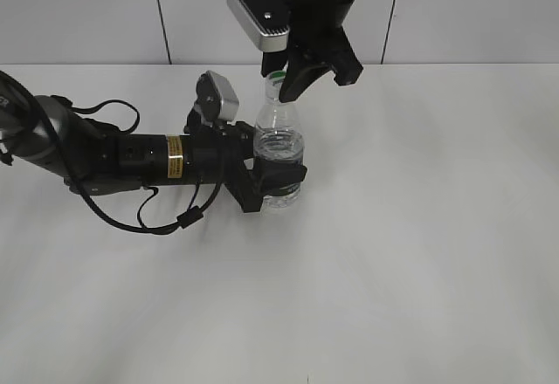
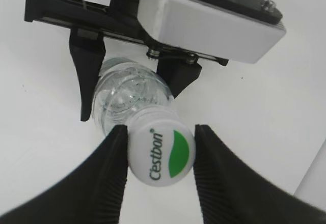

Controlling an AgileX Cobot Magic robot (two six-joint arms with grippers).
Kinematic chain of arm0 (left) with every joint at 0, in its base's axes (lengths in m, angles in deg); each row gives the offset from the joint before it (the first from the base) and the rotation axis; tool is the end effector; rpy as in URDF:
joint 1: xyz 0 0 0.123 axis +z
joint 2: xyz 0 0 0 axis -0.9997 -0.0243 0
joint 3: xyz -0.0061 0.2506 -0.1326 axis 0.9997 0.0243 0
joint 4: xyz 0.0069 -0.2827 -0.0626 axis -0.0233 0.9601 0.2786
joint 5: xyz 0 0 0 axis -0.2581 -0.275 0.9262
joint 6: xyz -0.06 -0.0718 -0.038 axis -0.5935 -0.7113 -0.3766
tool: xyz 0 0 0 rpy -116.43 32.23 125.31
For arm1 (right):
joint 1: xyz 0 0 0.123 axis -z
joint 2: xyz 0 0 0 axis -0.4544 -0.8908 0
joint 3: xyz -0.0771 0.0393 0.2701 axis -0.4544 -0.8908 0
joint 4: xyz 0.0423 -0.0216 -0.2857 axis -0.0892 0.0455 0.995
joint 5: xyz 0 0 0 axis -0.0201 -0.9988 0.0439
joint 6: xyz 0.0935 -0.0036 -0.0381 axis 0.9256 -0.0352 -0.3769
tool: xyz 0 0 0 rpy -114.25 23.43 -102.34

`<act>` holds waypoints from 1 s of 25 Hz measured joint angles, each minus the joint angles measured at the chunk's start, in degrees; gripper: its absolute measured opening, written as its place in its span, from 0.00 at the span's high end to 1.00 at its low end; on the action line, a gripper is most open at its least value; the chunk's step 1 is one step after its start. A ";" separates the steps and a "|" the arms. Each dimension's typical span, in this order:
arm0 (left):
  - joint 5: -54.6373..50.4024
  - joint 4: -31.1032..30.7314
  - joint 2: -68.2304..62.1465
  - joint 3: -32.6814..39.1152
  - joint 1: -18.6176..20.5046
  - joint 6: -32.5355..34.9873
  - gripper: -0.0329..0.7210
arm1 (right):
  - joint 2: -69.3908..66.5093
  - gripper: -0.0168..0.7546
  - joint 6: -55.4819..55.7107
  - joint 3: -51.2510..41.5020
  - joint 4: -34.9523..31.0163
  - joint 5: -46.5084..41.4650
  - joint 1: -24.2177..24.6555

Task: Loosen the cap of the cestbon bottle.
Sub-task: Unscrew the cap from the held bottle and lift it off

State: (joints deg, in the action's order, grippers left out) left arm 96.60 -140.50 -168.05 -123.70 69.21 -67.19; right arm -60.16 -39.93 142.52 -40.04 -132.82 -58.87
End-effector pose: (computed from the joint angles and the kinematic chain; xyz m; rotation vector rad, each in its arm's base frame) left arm 0.3830 -0.2170 0.0318 1.1080 1.6484 -0.9192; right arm 0.4227 0.2896 0.2483 -2.4993 1.1408 0.0269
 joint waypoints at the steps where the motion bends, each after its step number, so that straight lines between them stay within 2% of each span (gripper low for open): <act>1: 0.00 0.00 0.00 0.00 0.00 0.00 0.41 | 0.00 0.59 0.00 0.00 -0.21 0.00 0.00; 12: 0.00 -0.09 0.03 0.00 0.00 0.06 0.41 | 0.00 0.59 -0.05 0.00 -1.12 0.00 0.00; 18: 0.11 -0.04 0.03 0.00 0.00 -0.05 0.41 | 0.00 0.49 0.01 -0.06 -1.23 0.06 0.00; 25: 0.11 -0.04 0.03 0.00 0.00 -0.07 0.41 | 0.00 0.44 0.93 -0.06 -2.11 0.06 0.00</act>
State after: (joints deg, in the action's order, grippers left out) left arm 96.70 -140.54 -168.02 -123.70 69.21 -67.26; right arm -60.16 -39.00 142.46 -42.15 -132.76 -58.87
